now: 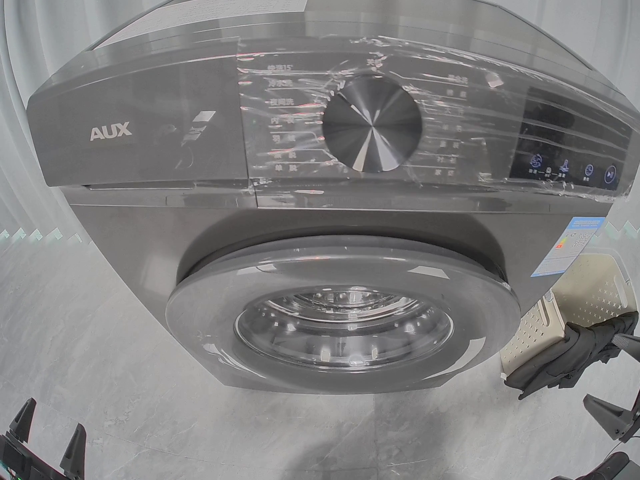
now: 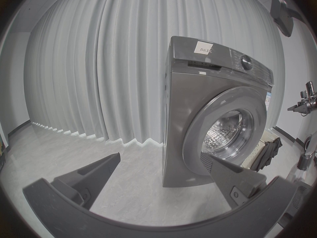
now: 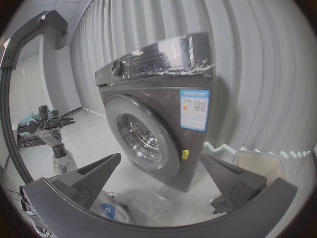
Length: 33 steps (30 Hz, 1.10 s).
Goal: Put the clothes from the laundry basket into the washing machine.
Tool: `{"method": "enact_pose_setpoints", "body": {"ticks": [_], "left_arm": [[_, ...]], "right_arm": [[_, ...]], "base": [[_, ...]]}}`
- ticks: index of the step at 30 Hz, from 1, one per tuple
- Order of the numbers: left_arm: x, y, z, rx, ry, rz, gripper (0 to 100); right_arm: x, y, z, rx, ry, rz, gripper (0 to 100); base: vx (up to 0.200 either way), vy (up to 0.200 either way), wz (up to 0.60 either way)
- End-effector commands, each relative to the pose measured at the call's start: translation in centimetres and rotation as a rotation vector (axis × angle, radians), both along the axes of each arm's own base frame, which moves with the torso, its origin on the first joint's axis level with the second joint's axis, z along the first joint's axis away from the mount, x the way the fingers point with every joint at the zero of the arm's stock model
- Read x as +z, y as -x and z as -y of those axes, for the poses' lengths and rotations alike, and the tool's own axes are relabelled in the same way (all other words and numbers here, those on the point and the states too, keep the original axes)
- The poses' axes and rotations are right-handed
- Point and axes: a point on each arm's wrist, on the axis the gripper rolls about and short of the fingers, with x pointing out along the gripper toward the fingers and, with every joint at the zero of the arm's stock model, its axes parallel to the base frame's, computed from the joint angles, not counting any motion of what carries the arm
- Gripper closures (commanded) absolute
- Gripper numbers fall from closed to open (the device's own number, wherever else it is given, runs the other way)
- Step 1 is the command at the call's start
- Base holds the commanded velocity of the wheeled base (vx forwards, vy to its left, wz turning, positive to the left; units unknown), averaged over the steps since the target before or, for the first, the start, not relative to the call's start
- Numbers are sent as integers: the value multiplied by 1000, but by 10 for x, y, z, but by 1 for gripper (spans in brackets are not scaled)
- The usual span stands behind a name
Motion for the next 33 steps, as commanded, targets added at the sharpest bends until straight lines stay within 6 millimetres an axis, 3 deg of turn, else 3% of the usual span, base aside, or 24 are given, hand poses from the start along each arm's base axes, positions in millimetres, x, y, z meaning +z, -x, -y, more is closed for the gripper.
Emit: {"method": "enact_pose_setpoints", "body": {"ticks": [1,12,17,21,33], "left_arm": [[-5,0,0,1,0,-1,0],[-5,0,0,1,0,-3,0],[-5,0,0,1,-1,-3,0],[-5,0,0,-1,-3,-3,0],[-5,0,0,-1,-1,-1,0]], "right_arm": [[-4,-18,-4,85,8,-110,0],[-3,-52,-10,114,2,-195,0],[1,-64,-15,137,-38,-202,0],[2,-69,-19,157,-47,-204,0],[4,-79,-30,209,-28,-216,0]], "base": [[0,0,0],[0,0,0],[0,-200,0],[0,-200,0],[0,0,0]]}}
